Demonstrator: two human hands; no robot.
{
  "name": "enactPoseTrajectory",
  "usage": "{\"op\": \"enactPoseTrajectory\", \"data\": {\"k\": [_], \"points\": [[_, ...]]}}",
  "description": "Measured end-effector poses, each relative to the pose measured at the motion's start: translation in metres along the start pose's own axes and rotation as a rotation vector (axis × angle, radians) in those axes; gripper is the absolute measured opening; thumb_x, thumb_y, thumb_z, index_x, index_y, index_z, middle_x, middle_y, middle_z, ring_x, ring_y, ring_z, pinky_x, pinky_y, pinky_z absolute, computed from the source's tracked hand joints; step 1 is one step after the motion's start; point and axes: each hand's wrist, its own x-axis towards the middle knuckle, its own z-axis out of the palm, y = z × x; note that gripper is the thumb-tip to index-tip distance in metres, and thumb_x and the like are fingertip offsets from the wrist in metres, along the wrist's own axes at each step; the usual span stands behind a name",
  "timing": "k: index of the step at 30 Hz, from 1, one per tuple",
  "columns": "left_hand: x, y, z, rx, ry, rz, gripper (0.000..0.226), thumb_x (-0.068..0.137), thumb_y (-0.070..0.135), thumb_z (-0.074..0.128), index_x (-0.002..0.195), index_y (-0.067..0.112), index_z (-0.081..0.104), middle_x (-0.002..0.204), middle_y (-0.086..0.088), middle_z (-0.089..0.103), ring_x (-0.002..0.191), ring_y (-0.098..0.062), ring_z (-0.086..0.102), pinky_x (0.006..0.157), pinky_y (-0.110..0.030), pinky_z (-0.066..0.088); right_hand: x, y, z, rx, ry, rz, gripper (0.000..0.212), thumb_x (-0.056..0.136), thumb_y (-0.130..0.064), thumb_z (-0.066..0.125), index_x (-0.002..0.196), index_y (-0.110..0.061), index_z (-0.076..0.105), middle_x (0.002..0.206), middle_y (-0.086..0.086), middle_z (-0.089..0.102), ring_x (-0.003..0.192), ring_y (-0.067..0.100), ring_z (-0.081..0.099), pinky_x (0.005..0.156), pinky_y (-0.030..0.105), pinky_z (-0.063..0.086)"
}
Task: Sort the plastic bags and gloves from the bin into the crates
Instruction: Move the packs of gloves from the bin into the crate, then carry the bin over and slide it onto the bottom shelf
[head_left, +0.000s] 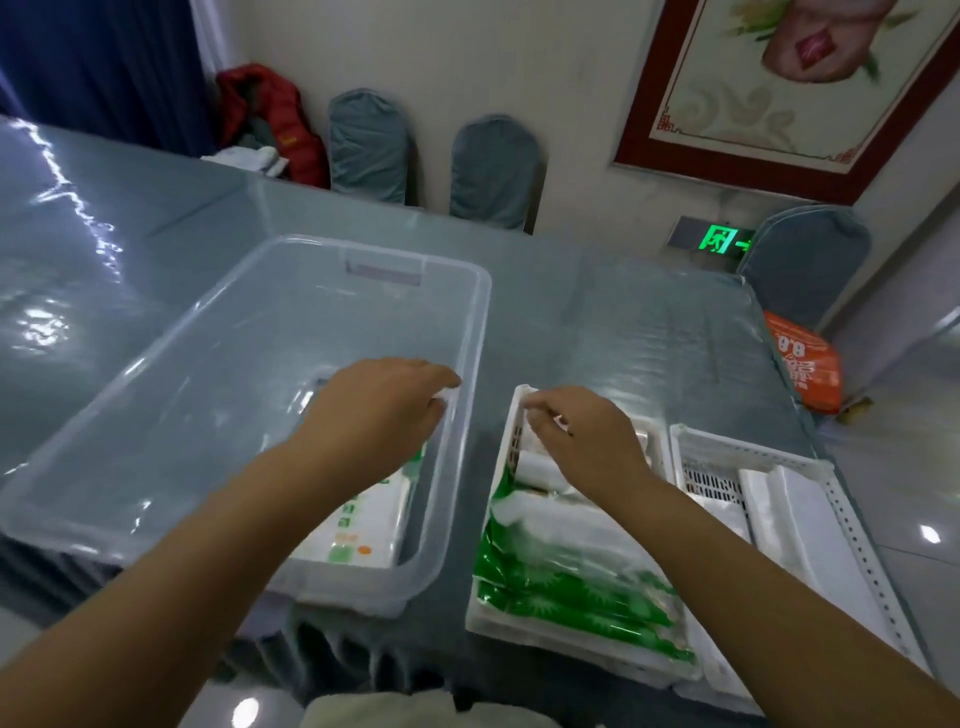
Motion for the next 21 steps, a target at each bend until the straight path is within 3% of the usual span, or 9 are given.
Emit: {"op": "enactPoseTrajectory", "data": {"k": [4, 8, 12, 16, 21], "points": [[-0.02, -0.069, -0.015, 0.019, 0.039, 0.025, 0.029, 0.09, 0.025, 0.048, 0.117, 0.026, 0.059, 0.115, -0.001, 0.066, 0.102, -0.026, 0.059, 0.082, -0.034, 0.044, 0.02, -0.047, 0.035, -0.073, 0.021, 0.051, 0.023, 0.09, -0.024, 0.053, 0.109, -0.024, 0.065, 0.108, -0.003, 0.064, 0.093, 0.012, 0.056, 0.075, 0.024, 0.038], [-0.039, -0.15, -0.031, 0.183, 0.038, 0.063, 0.023, 0.086, 0.022, 0.049, 0.104, 0.023, 0.064, 0.1, 0.001, 0.07, 0.088, -0.024, 0.063, 0.075, -0.035, 0.047, 0.031, -0.086, 0.06, -0.257, 0.033, 0.131, 0.031, 0.089, -0.028, 0.052, 0.119, -0.022, 0.059, 0.118, 0.002, 0.057, 0.097, 0.021, 0.057, 0.076, 0.029, 0.042], [-0.052, -0.227, -0.043, 0.297, 0.01, -0.037, 0.026, 0.084, 0.024, 0.054, 0.107, 0.016, 0.063, 0.108, -0.006, 0.067, 0.099, -0.031, 0.059, 0.081, -0.04, 0.044, 0.034, -0.109, 0.075, -0.43, 0.055, 0.234, 0.039, 0.086, -0.022, 0.057, 0.123, -0.012, 0.053, 0.118, 0.013, 0.051, 0.095, 0.032, 0.056, 0.073, 0.034, 0.043], [-0.061, -0.263, -0.042, 0.106, -0.023, -0.166, 0.037, 0.087, 0.031, 0.051, 0.122, 0.02, 0.051, 0.117, -0.006, 0.059, 0.102, -0.03, 0.055, 0.072, -0.036, 0.041, 0.032, -0.125, 0.082, -0.497, 0.046, 0.402, 0.034, 0.084, -0.02, 0.058, 0.114, -0.007, 0.051, 0.11, 0.017, 0.054, 0.09, 0.037, 0.056, 0.072, 0.037, 0.044], [-0.062, -0.274, -0.029, -0.14, -0.051, -0.196, 0.051, 0.085, 0.024, 0.055, 0.132, 0.017, 0.038, 0.114, -0.015, 0.055, 0.097, -0.036, 0.056, 0.069, -0.033, 0.038, 0.022, -0.139, 0.087, -0.403, 0.015, 0.612, 0.018, 0.08, -0.02, 0.061, 0.087, -0.011, 0.047, 0.085, 0.008, 0.056, 0.072, 0.024, 0.048, 0.06, 0.03, 0.035]]}}
